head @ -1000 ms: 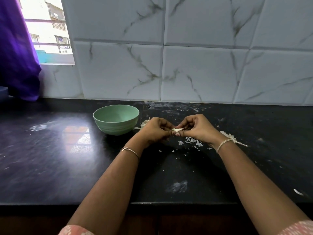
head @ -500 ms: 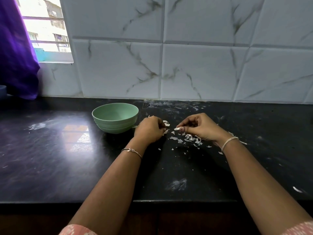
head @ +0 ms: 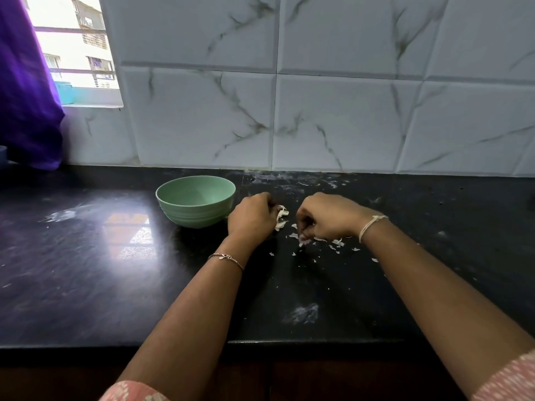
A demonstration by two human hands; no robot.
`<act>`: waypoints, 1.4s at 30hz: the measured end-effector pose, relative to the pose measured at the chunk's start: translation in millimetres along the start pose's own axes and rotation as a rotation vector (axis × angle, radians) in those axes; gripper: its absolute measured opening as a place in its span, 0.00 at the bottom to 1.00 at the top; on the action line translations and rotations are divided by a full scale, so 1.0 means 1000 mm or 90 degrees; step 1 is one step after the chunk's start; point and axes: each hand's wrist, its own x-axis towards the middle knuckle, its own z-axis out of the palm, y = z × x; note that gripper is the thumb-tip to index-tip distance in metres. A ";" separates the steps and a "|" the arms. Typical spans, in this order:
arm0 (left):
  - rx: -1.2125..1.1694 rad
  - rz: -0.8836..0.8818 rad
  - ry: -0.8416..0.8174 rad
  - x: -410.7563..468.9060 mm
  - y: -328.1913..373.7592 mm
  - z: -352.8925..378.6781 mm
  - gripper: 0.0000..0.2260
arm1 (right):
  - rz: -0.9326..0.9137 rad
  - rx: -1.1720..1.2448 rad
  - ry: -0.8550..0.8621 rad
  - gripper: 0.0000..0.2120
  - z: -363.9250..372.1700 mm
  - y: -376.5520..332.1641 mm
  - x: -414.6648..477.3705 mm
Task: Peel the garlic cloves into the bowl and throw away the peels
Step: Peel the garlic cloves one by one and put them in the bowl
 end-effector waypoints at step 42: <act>-0.517 0.091 -0.012 0.003 0.027 0.019 0.09 | 0.164 0.842 0.402 0.04 0.036 0.031 0.003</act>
